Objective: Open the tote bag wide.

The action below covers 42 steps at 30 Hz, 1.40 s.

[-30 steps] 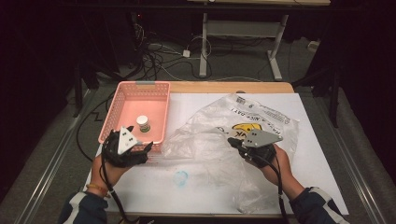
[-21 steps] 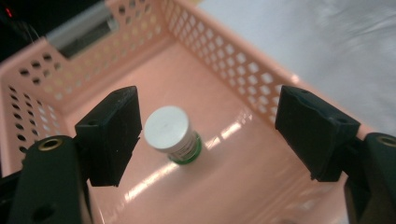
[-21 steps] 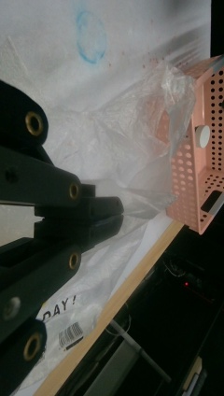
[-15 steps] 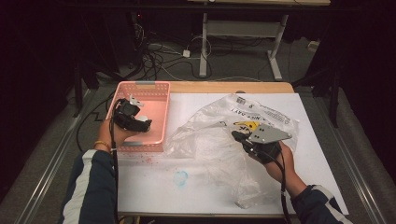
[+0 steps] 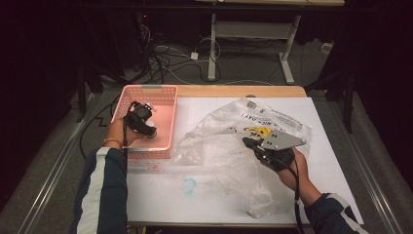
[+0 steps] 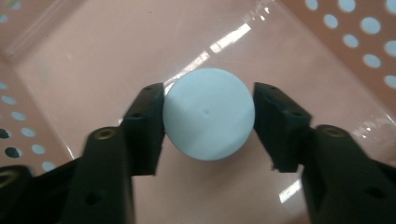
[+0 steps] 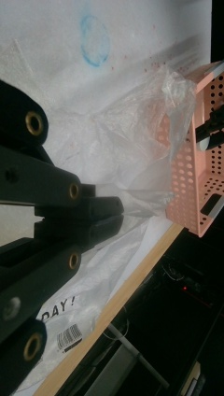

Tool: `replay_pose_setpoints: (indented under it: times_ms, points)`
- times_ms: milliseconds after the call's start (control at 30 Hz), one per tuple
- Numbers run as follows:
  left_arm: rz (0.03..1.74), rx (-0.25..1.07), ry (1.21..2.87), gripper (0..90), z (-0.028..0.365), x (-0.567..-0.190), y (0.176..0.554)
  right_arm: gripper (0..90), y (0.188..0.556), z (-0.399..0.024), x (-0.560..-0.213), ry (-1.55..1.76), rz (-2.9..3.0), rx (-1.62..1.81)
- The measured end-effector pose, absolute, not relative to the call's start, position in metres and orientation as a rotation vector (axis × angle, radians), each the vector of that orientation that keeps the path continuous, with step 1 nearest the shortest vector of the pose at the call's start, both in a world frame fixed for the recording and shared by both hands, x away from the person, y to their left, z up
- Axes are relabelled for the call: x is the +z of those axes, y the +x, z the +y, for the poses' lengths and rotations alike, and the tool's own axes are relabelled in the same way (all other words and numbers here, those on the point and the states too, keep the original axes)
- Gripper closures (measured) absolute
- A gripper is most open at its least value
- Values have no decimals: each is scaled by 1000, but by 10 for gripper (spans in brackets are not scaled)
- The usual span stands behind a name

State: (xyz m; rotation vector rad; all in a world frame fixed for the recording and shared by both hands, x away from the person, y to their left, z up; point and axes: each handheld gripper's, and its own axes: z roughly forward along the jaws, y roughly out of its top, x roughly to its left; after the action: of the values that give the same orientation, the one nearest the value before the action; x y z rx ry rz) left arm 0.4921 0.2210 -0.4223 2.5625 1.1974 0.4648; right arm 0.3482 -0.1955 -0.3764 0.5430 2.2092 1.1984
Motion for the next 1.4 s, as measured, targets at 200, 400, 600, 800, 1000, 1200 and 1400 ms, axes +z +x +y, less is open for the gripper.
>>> replay_pose_setpoints:
  times_ms: [200,400,600,800,1000,1200,1400]
  points:
    - [1175,456,2565,464,223,-423,493,900,349,-197,-378,537,2220,1197]
    - [1161,452,2550,475,224,-423,492,900,349,-199,-377,539,2209,1195]
    - [1154,483,2536,478,225,-421,490,900,350,-203,-376,552,2203,1196]
    - [1159,561,2451,479,230,-413,480,900,350,-204,-376,556,2197,1192]
    - [1093,625,2282,480,237,-396,453,900,351,-206,-375,567,2187,1189]
    - [970,676,2205,480,233,-386,414,900,352,-205,-375,580,2172,1182]
    - [868,734,2095,480,232,-369,374,900,352,-203,-367,577,2133,1190]
